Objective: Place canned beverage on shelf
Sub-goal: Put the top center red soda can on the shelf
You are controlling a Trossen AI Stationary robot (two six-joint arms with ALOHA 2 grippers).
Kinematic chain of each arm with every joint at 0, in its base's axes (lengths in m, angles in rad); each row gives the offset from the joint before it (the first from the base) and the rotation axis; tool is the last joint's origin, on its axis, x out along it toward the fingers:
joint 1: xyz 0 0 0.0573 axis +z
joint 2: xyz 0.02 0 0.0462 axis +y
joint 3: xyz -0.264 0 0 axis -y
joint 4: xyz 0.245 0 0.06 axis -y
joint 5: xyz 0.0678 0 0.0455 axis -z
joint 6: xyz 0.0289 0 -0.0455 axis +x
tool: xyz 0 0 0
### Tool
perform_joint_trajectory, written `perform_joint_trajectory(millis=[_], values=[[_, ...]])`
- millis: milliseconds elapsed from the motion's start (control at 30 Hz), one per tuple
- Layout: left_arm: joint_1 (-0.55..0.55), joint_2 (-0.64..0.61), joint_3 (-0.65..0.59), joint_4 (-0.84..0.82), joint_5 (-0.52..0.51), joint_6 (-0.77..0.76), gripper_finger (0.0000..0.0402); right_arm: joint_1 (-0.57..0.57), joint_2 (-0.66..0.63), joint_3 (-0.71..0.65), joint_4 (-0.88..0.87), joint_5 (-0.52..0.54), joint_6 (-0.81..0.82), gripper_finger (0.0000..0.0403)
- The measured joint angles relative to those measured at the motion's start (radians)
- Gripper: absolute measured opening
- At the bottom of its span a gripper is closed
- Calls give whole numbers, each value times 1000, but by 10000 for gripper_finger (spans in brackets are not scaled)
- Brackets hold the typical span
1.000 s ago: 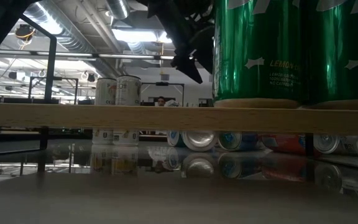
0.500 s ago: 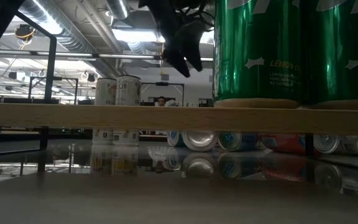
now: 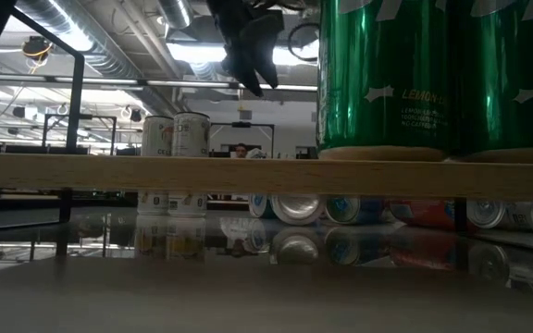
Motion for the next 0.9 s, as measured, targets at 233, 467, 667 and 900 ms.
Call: perform_joint_trajectory(millis=[233,467,667,900], values=[[26,-75,-132,148,3,9,377,0,0,0,-1,5,1,294],[32,-174,-387,382,25,-12,377,0,1,0,-1,6,0,295],[22,-230,-544,553,45,-53,377,0,8,1,3,6,0,296],[-17,-232,-594,640,59,-67,377,0,9,1,3,6,0,296]])
